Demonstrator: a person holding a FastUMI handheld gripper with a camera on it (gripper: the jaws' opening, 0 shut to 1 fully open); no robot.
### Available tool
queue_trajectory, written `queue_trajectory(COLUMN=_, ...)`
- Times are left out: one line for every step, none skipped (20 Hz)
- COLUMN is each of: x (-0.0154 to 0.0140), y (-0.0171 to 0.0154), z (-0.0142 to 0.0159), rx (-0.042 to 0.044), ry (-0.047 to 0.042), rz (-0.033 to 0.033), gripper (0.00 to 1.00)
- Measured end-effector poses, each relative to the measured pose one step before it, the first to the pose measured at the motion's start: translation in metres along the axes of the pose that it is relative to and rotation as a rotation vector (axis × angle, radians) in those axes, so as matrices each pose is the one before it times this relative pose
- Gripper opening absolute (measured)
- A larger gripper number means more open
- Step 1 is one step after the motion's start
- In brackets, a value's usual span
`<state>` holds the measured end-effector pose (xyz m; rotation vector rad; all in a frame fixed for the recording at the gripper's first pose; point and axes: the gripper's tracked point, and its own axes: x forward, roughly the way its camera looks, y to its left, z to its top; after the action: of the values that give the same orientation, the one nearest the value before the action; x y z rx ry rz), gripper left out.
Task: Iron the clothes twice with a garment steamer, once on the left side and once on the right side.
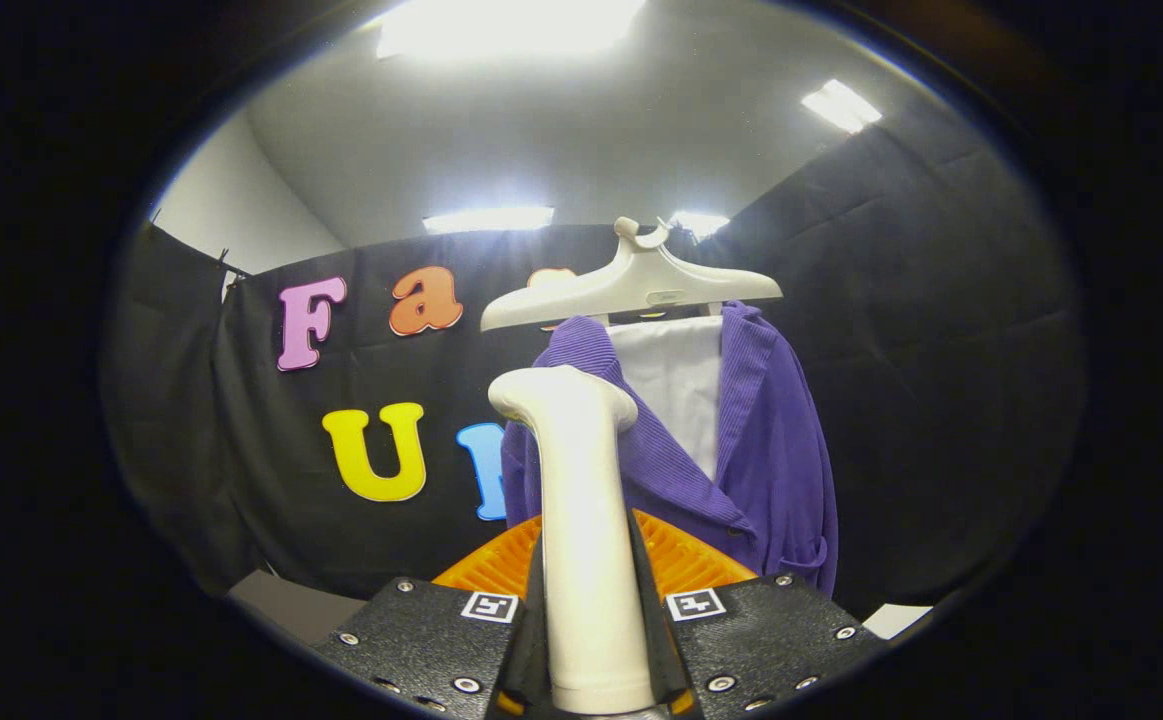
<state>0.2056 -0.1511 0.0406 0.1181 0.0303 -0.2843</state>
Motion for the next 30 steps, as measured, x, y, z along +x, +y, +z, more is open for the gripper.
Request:
queue_trajectory(x=0.0042, y=-0.00383, z=-0.00437, rx=-0.00609, ry=0.00847, rz=-0.01083, gripper=0.39)
queue_trajectory(x=0.00395, y=-0.00256, z=-0.00625, rx=-0.01245, ry=0.01326, rz=-0.00791, gripper=0.39)
queue_trajectory(x=0.00201, y=-0.00091, z=-0.00565, rx=-0.01528, ry=0.01566, rz=-0.00231, gripper=0.39)
queue_trajectory(x=0.00161, y=-0.00009, z=-0.00313, rx=-0.01063, ry=0.00416, rz=-0.00171, gripper=0.39)
queue_trajectory(x=-0.00002, y=-0.00034, z=0.00088, rx=-0.00192, ry=-0.00955, rz=-0.00359, gripper=0.39)
queue_trajectory(x=0.00059, y=0.0007, z=-0.0013, rx=0.00268, ry=-0.00167, rz=-0.00115, gripper=0.39)
queue_trajectory(x=-0.00093, y=-0.00002, z=-0.002, rx=0.00086, ry=-0.0002, rz=0.00031, gripper=0.39)
queue_trajectory(x=0.00066, y=-0.00008, z=-0.0022, rx=0.00012, ry=-0.00123, rz=-0.00047, gripper=0.39)
queue_trajectory(x=0.00017, y=-0.00051, z=-0.00233, rx=-0.00116, ry=-0.00227, rz=0.00002, gripper=0.39)
queue_trajectory(x=-0.00045, y=-0.00116, z=-0.00465, rx=-0.00479, ry=0.00266, rz=-0.00041, gripper=0.39)
queue_trajectory(x=-0.00105, y=-0.00121, z=-0.00491, rx=-0.00647, ry=0.00671, rz=-0.00094, gripper=0.39)
queue_trajectory(x=-0.00091, y=-0.00152, z=-0.00631, rx=-0.00716, ry=0.00859, rz=-0.00312, gripper=0.39)
queue_trajectory(x=-0.00118, y=-0.00126, z=-0.00757, rx=-0.00909, ry=0.01382, rz=-0.00355, gripper=0.39)
queue_trajectory(x=-0.00049, y=-0.00047, z=-0.00535, rx=-0.01084, ry=0.00604, rz=-0.003, gripper=0.39)
queue_trajectory(x=-0.00134, y=-0.00126, z=-0.00342, rx=-0.00707, ry=0.00351, rz=-0.00365, gripper=0.39)
queue_trajectory(x=-0.0011, y=-0.00113, z=-0.00479, rx=-0.00349, ry=0.00402, rz=-0.00035, gripper=0.39)
queue_trajectory(x=-0.00076, y=-0.00016, z=-0.00385, rx=-0.00187, ry=0.00185, rz=0.00269, gripper=0.39)
queue_trajectory(x=0.00017, y=-0.00111, z=-0.00458, rx=-0.00267, ry=0.00249, rz=0.00151, gripper=0.4)
queue_trajectory(x=-0.00071, y=-0.00134, z=-0.00539, rx=-0.00857, ry=0.00786, rz=0.00171, gripper=0.39)
queue_trajectory(x=0.0003, y=-0.00254, z=-0.00744, rx=-0.0138, ry=0.01118, rz=-0.00254, gripper=0.39)
queue_trajectory(x=-0.00037, y=-0.00269, z=-0.00746, rx=-0.01064, ry=0.01463, rz=-0.00755, gripper=0.4)
queue_trajectory(x=-0.00044, y=-0.00183, z=-0.00785, rx=-0.00992, ry=0.01476, rz=-0.00604, gripper=0.4)
queue_trajectory(x=-0.00081, y=-0.00097, z=-0.00508, rx=-0.00483, ry=0.00887, rz=-0.0029, gripper=0.4)
queue_trajectory(x=-0.00076, y=-0.00097, z=-0.00578, rx=-0.00002, ry=0.00815, rz=-0.00062, gripper=0.4)
queue_trajectory(x=-0.00091, y=-0.00103, z=-0.00479, rx=0.00216, ry=0.00666, rz=0.00004, gripper=0.4)
queue_trajectory(x=-0.00016, y=-0.00076, z=-0.0044, rx=0.00321, ry=0.00311, rz=-0.00072, gripper=0.4)
queue_trajectory(x=-0.00114, y=-0.00038, z=-0.00353, rx=0.00454, ry=0.00386, rz=-0.00118, gripper=0.4)
queue_trajectory(x=0.00034, y=-0.00074, z=-0.0051, rx=0.0033, ry=0.00629, rz=-0.00019, gripper=0.4)
queue_trajectory(x=-0.00035, y=-0.00066, z=-0.00585, rx=-0.00022, ry=0.00895, rz=-0.00154, gripper=0.4)
queue_trajectory(x=-0.00087, y=-0.002, z=-0.00675, rx=-0.00254, ry=0.00885, rz=-0.00368, gripper=0.39)
